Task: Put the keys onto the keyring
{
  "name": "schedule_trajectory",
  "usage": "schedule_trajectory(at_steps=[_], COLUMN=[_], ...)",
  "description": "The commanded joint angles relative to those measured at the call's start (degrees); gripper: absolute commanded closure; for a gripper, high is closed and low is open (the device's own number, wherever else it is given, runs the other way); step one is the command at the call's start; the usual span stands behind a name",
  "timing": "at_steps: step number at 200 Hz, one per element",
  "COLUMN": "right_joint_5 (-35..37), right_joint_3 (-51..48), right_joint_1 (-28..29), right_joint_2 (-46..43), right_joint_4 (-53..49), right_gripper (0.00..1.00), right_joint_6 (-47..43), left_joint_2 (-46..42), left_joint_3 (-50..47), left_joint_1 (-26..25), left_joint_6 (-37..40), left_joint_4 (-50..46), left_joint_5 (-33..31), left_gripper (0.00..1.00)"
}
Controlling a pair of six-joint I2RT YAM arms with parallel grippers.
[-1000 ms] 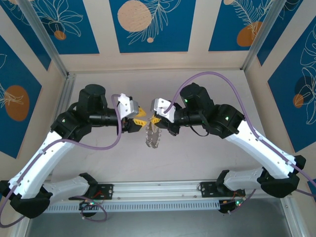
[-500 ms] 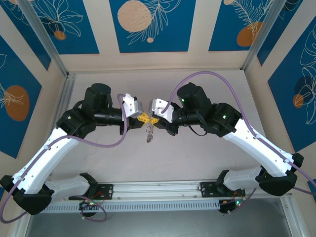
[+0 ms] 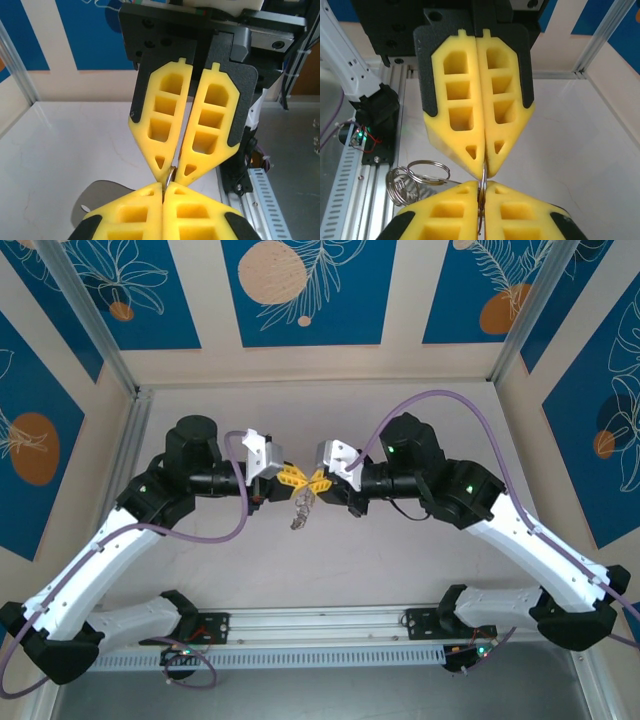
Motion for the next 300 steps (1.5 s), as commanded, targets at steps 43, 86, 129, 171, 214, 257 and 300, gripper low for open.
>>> schedule_trajectory(at_steps=[43, 86, 129, 171, 214, 257, 300], right_joint_5=[-4.2, -4.6, -6.4, -7.7, -7.7, -5.4, -1.3], right_joint_3=[-3.0, -3.8, -5.8, -6.9, -7.1, -5.8, -1.2], right_joint_1=[-0.9, -1.8, -2.4, -2.7, -2.8, -4.1, -4.4], right_joint_2=[-2.5, -3.2, -5.1, -6.6, -6.7, -7.3, -4.2], right_joint_4=[4.3, 5.2, 7.6, 9.5, 10.3, 8.1, 0.9], right_gripper=[0.83, 0.81, 0.84, 0.86, 1.0, 1.0, 1.0], right_joint_6=[2.5, 3.2, 3.6, 3.5, 3.2, 3.4, 0.7], left_joint_2=[-2.5, -3.5, -3.6, -3.3, -2.3, -2.4, 0.1], left_joint_3=[-2.9, -4.3, -9.1, -12.3, -13.4, -4.6, 9.3], left_joint_1=[0.4, 0.5, 0.8, 0.9, 0.9, 0.8, 0.6], left_joint_6=[-9.2, -11.4, -21.5, -30.6, -35.0, -17.6, 4.3], left_joint_4=[15.2, 17.7, 32.1, 45.3, 50.7, 21.4, -12.0], left_joint_5=[4.2, 5.2, 8.4, 9.6, 10.2, 8.7, -2.6], left_gripper=[1.0, 1.0, 1.0, 1.0, 1.0, 0.98, 0.67])
